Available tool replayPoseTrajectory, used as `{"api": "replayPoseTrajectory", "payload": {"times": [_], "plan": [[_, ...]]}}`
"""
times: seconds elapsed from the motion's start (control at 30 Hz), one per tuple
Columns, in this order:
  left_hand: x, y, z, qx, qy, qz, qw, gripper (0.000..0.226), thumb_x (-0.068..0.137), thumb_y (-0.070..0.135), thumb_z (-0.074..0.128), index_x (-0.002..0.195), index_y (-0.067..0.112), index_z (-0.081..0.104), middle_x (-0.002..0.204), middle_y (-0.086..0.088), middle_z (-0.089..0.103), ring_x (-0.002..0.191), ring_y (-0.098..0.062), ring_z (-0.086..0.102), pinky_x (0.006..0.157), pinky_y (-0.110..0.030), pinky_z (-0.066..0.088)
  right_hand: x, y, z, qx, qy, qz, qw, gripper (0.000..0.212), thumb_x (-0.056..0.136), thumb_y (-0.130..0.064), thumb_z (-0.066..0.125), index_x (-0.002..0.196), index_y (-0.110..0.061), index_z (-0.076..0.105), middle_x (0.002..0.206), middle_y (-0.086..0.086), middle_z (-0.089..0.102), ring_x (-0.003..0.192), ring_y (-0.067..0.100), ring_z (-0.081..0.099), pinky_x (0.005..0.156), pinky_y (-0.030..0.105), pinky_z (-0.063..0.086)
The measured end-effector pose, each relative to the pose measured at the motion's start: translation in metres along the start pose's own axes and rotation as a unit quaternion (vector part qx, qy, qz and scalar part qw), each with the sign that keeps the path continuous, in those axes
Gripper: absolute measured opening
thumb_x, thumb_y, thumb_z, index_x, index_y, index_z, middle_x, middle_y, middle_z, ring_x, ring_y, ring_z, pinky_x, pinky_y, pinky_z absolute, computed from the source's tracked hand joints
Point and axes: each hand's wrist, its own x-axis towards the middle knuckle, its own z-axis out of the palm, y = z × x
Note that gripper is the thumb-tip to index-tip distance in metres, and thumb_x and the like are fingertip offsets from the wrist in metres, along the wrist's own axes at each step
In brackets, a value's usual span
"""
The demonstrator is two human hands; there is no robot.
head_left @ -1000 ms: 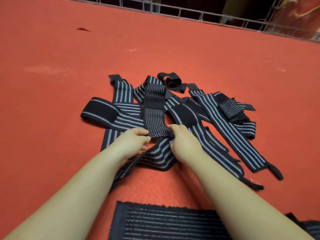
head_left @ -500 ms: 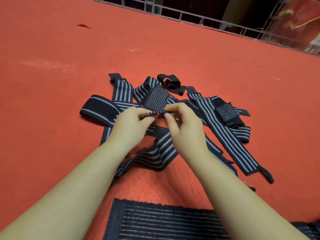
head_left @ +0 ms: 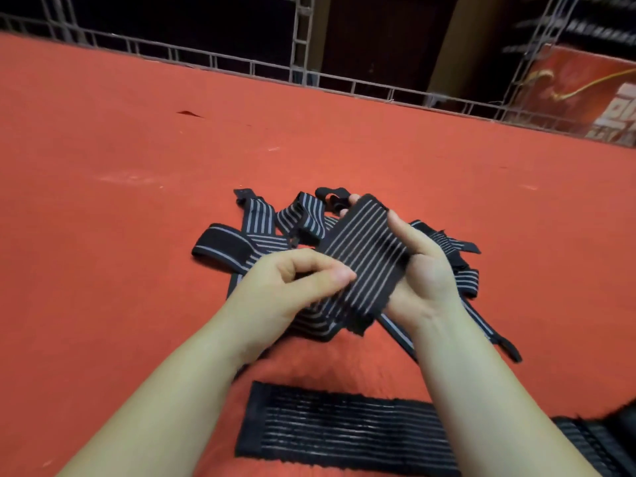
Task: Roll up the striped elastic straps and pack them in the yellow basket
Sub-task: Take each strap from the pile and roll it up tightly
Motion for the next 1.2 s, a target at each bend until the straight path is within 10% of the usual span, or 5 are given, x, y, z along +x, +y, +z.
{"api": "replayPoseTrajectory", "payload": {"times": [0.3, 0.6, 0.8, 1.03, 1.2], "plan": [[-0.027, -0.019, 0.009, -0.224, 0.104, -0.142, 0.958, 0.036, 0.072, 0.0, 0.059, 0.107, 0.008, 0.064, 0.098, -0.008, 0.072, 0.08, -0.018, 0.069, 0.067, -0.027, 0.058, -0.052, -0.021, -0.053, 0.005, 0.173, -0.229, 0.958, 0.041, 0.085, -0.002, 0.051, 0.126, 0.002, 0.054, 0.125, 0.019, 0.06, 0.108, 0.03, 0.062, 0.087, 0.042, 0.054], [-0.046, -0.058, 0.045, -0.232, 0.118, -0.234, 0.937, 0.02, 0.089, 0.0, 0.048, 0.097, 0.006, 0.065, 0.08, -0.005, 0.069, 0.062, -0.011, 0.066, 0.053, -0.02, 0.053, -0.114, 0.066, -0.12, -0.038, 0.314, 0.044, 0.948, 0.032, 0.093, -0.011, 0.048, 0.121, 0.001, 0.058, 0.098, 0.012, 0.072, 0.081, 0.022, 0.07, 0.071, 0.037, 0.057], [-0.051, -0.053, 0.055, -0.176, 0.086, -0.216, 0.957, 0.022, 0.092, -0.001, 0.045, 0.101, 0.003, 0.065, 0.078, -0.005, 0.067, 0.063, -0.01, 0.063, 0.056, -0.02, 0.053, -0.13, 0.063, -0.083, -0.312, 0.172, 0.256, 0.899, 0.046, 0.093, -0.045, 0.045, 0.09, -0.005, 0.068, 0.082, 0.013, 0.074, 0.068, 0.02, 0.071, 0.058, 0.026, 0.053], [-0.062, -0.051, 0.036, -0.104, 0.023, -0.267, 0.958, 0.025, 0.093, 0.002, 0.046, 0.116, 0.002, 0.056, 0.092, -0.008, 0.06, 0.076, -0.015, 0.058, 0.071, -0.026, 0.05, -0.1, 0.077, -0.067, -0.455, 0.187, -0.038, 0.87, 0.021, 0.09, -0.026, 0.06, 0.111, -0.023, 0.06, 0.099, -0.009, 0.067, 0.088, 0.006, 0.064, 0.083, 0.02, 0.05], [-0.073, -0.061, 0.005, -0.066, 0.026, -0.289, 0.955, 0.023, 0.09, 0.005, 0.054, 0.112, 0.004, 0.061, 0.101, -0.011, 0.065, 0.085, -0.017, 0.063, 0.076, -0.026, 0.053, -0.082, 0.101, -0.068, -0.549, 0.068, -0.027, 0.833, 0.022, 0.085, -0.049, 0.057, 0.085, -0.027, 0.059, 0.087, -0.015, 0.065, 0.084, 0.002, 0.059, 0.086, 0.03, 0.046]]}}
